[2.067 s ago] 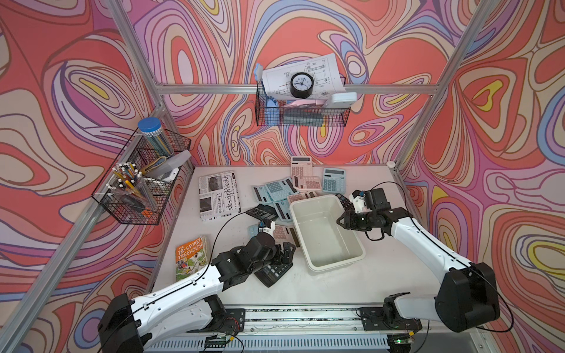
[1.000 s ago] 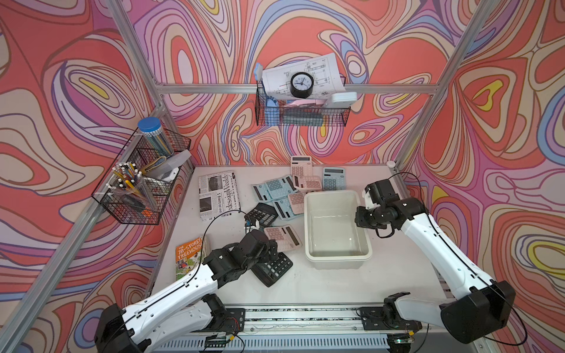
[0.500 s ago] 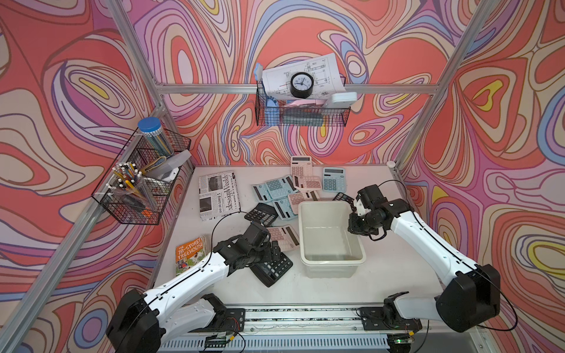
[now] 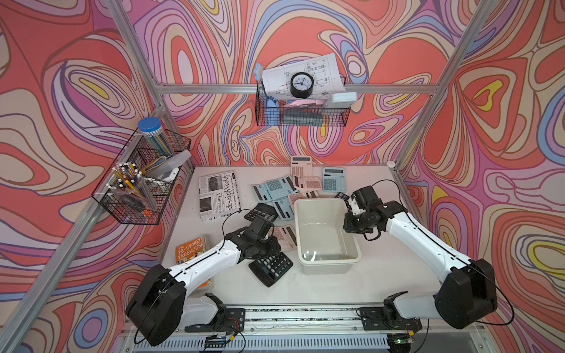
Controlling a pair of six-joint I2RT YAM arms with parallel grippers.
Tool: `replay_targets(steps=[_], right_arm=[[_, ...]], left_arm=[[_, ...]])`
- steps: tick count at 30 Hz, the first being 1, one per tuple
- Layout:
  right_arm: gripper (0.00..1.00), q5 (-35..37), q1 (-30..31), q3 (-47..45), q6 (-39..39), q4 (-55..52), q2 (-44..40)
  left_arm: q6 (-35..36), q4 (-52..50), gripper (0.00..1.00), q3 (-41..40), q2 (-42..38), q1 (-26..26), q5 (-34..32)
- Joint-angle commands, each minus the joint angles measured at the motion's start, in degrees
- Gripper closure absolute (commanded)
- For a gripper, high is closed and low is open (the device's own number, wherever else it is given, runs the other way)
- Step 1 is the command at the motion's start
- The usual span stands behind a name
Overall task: Put the calculator in the storage box
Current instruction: Pick up the calculator at the center of the board.
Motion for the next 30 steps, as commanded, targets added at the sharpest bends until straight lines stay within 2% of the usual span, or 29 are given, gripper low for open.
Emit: replay_targets(steps=[1, 7, 13, 20, 25, 26, 27, 30], right_arm=[[1.0, 2.4, 0.4, -0.9, -0.7, 0.3, -0.7], [1.0, 2.5, 0.3, -2.0, -0.8, 0.4, -2.1], [1.0, 0.3, 0.4, -2.1, -1.7, 0.3, -2.0], [1.0, -6.5, 0.4, -2.9, -1.9, 2.0, -1.8], [0.99, -6.2, 0.4, -2.8, -0.9, 2.2, -1.6], [0.85, -5.6, 0.4, -2.6, -0.7, 1.8, -1.7], [0.76, -4.9, 0.4, -2.3, -0.6, 1.4, -1.9], [0.58, -2.5, 0.3, -1.3, -0.2, 0.1, -3.3]], left_arm=[[-0.2, 2.5, 0.68, 2.2, 2.2, 0.7, 3.3], [1.2, 0.2, 1.0, 5.0, 4.3, 0.7, 3.4], [2.6, -4.4, 1.0, 6.1, 0.3, 0.7, -0.5], [5.5, -13.3, 1.0, 8.8, -8.3, 0.8, -7.8], [6.6, -18.7, 1.0, 10.4, -13.6, 1.0, -12.1], [6.7, -19.7, 1.0, 10.8, -14.7, 1.1, -12.7], [6.9, -20.5, 1.0, 11.1, -15.4, 1.1, -13.1], [7.1, -22.7, 1.0, 12.2, -17.9, 1.2, -13.9]])
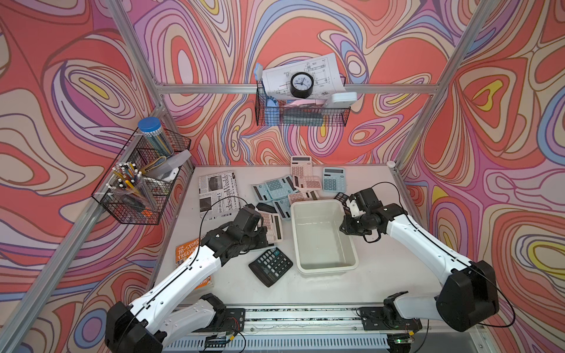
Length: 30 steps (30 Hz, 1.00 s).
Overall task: Put the calculator in the storage box
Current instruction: Pick up the calculator at the center of the board.
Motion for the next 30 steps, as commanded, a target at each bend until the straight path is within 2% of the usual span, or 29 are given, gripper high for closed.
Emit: replay_targets(steps=[1, 7, 12, 18, 22, 26, 30], right_arm=[[0.54, 1.5, 0.4, 1.3, 0.6, -1.7, -2.9], [0.24, -1.0, 0.3, 2.7, 0.9, -1.2, -8.2], [0.12, -5.5, 0.3, 3.3, 0.2, 0.8, -11.6], [0.1, -20.5, 0.3, 1.5, 0.9, 8.8, -15.1], [0.12, -29.9, 0.3, -1.1, 3.7, 16.0, -16.1], [0.18, -36.4, 0.3, -3.0, 7.4, 22.6, -15.5], [0.23, -39.7, 0.3, -4.9, 10.1, 27.3, -14.4]], left_arm=[[1.7, -4.7, 1.0, 2.2, -2.9, 0.5, -2.9], [1.5, -4.8, 1.0, 3.0, -7.2, 0.5, 2.9], [-0.1, -3.8, 1.0, 3.3, -11.6, 0.5, 7.1], [-1.0, -2.1, 1.0, 4.1, -14.4, 0.5, 12.6], [-2.6, 1.4, 1.0, 3.2, -15.5, 0.5, 17.4], [-5.7, 7.8, 1.0, 0.5, -15.7, 0.5, 22.3], [-9.3, 15.3, 1.0, -2.5, -15.0, 0.5, 27.2]])
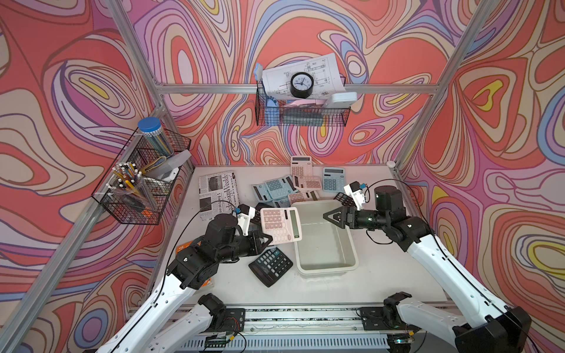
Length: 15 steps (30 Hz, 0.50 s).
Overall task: Put the calculator in the storage box
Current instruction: Pick up the calculator at the center of the board.
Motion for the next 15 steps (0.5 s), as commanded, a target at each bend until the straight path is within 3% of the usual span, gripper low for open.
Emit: replay_targets(steps=[1, 15], right_arm=[[0.24, -6.4, 0.4, -1.7, 3.4, 7.1, 0.9], [0.38, -9.7, 1.3, -4.7, 3.5, 9.5, 3.0]], left_arm=[[-4.0, 11.0, 1.0, -2.2, 0.3, 0.2, 6.9], [-11.7, 27.7, 1.0, -8.3, 3.8, 0.4, 15.4]])
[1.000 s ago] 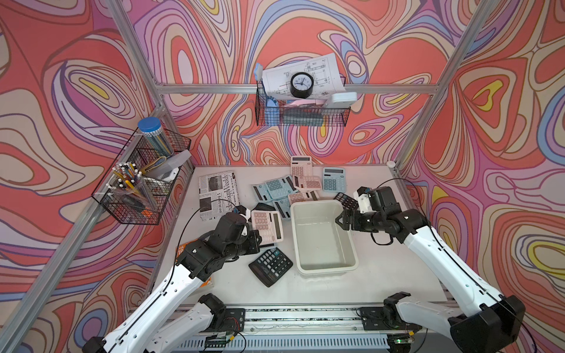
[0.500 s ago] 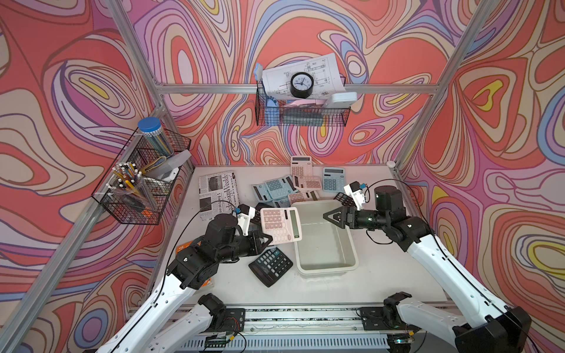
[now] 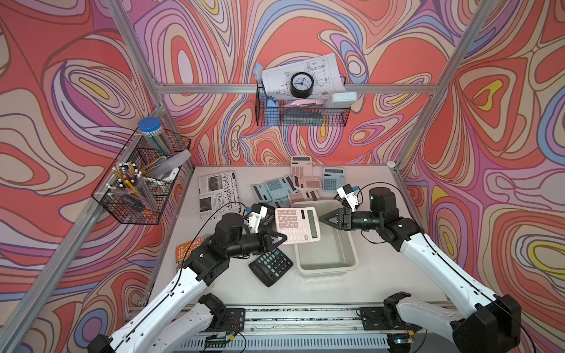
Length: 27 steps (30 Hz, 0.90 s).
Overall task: Put the calculator in the storage box
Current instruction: Pick up the calculator at the center of the board.
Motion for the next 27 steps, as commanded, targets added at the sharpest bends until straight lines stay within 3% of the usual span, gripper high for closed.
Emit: replay_targets(steps=[1, 14, 21, 24, 27], right_arm=[[0.38, -1.6, 0.8, -0.8, -0.2, 1.6, 0.7], [0.68, -1.8, 2.3, -1.3, -0.1, 2.4, 1.7], [0.76, -1.0, 2.4, -1.6, 0.4, 2.0, 1.8], [0.87, 0.5, 2.4, -1.1, 0.3, 0.5, 2.2], [0.99, 2.3, 2.4, -0.5, -0.1, -0.9, 2.4]], left_arm=[[-2.4, 8.7, 1.0, -0.9, 0.6, 0.4, 3.7], [-3.8, 11.7, 1.0, -2.7, 3.0, 0.9, 4.5], [-3.9, 12.0, 1.0, -3.0, 4.1, 0.9, 4.2], [-3.6, 11.2, 1.0, -2.9, 4.2, 0.9, 3.6], [-2.4, 9.2, 0.86, -2.4, 4.1, 0.9, 2.5]])
